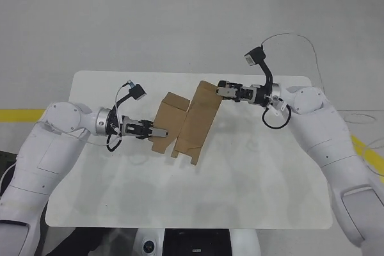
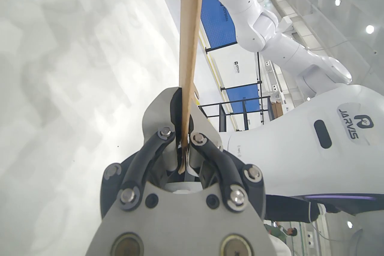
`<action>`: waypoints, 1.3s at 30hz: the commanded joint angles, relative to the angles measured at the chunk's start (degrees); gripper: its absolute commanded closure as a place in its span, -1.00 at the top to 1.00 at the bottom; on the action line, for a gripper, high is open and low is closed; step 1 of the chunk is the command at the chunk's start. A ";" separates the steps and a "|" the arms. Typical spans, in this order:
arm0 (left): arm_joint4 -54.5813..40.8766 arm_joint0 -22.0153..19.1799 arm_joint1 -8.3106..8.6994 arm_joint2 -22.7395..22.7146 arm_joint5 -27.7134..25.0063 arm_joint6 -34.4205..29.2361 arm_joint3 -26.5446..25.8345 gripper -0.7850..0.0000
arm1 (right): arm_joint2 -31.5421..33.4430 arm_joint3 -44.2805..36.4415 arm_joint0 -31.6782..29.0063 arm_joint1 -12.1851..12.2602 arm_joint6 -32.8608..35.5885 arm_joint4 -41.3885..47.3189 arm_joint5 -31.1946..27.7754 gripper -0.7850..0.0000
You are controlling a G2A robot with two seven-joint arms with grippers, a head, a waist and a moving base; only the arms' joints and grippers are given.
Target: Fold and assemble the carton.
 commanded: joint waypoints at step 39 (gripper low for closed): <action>-4.83 -1.03 1.65 5.21 4.20 -4.17 0.42 -1.00 | -16.57 -7.04 1.87 5.90 0.87 8.22 0.85 -0.28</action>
